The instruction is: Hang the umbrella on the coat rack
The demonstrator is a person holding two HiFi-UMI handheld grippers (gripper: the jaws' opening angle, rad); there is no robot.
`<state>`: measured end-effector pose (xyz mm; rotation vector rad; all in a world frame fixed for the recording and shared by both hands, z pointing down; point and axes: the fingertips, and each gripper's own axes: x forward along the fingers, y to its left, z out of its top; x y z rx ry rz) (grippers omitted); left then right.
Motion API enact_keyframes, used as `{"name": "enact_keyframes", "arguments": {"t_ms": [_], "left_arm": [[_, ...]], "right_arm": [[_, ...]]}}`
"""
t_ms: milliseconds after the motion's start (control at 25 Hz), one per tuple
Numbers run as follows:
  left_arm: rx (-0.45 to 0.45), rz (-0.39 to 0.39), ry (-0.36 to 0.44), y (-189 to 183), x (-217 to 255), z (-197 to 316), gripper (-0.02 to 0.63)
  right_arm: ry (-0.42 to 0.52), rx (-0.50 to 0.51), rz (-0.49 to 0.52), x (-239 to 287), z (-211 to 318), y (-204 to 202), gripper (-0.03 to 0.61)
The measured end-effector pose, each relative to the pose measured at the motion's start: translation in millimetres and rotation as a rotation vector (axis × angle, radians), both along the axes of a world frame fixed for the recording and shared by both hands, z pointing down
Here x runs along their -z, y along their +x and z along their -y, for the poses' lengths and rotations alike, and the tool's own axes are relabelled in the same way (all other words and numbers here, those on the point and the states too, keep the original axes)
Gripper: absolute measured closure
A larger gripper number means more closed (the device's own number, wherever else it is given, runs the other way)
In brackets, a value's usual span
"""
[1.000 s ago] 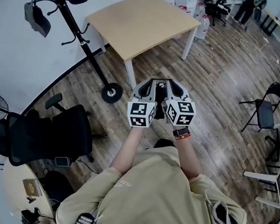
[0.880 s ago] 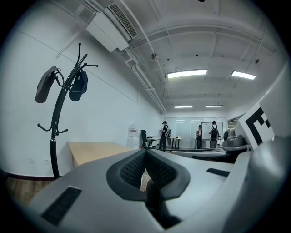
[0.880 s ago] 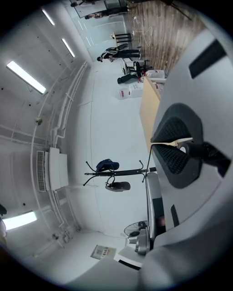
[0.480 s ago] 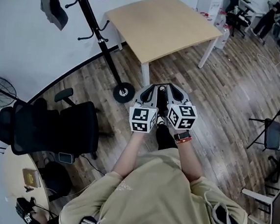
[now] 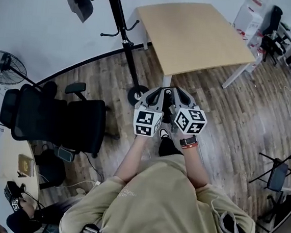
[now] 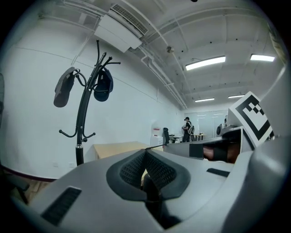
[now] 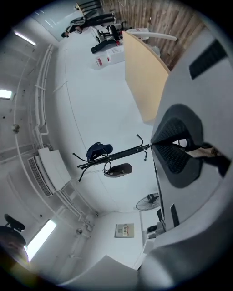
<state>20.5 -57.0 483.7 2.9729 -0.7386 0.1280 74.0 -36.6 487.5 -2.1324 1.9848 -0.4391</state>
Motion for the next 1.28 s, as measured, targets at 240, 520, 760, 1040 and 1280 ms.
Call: {"name": "enact_keyframes", "arguments": {"t_ms": [240, 520, 760, 1040, 1280], "left_arm": [[0.119, 0.028, -0.027, -4.4, -3.3, 56.4, 0.591], [0.247, 0.051, -0.016, -9.6, 4.3, 109.4, 0.591], [0.301, -0.063, -0.132, -9.4, 2.8, 138.7, 0.591], [0.398, -0.116, -0.160, 0.6, 6.5, 178.1, 0.591], [0.447, -0.115, -0.151, 16.6, 6.5, 204.9, 0.591]], "right_arm": [[-0.018, 0.135, 0.022, -3.2, 63.0, 0.3, 0.560], [-0.016, 0.265, 0.042, 5.8, 123.5, -3.0, 0.560], [-0.034, 0.368, 0.038, 4.5, 156.1, -3.6, 0.560], [-0.035, 0.456, 0.010, 9.0, 196.3, 6.0, 0.560], [-0.042, 0.491, -0.008, 8.2, 227.4, 22.7, 0.560]]}}
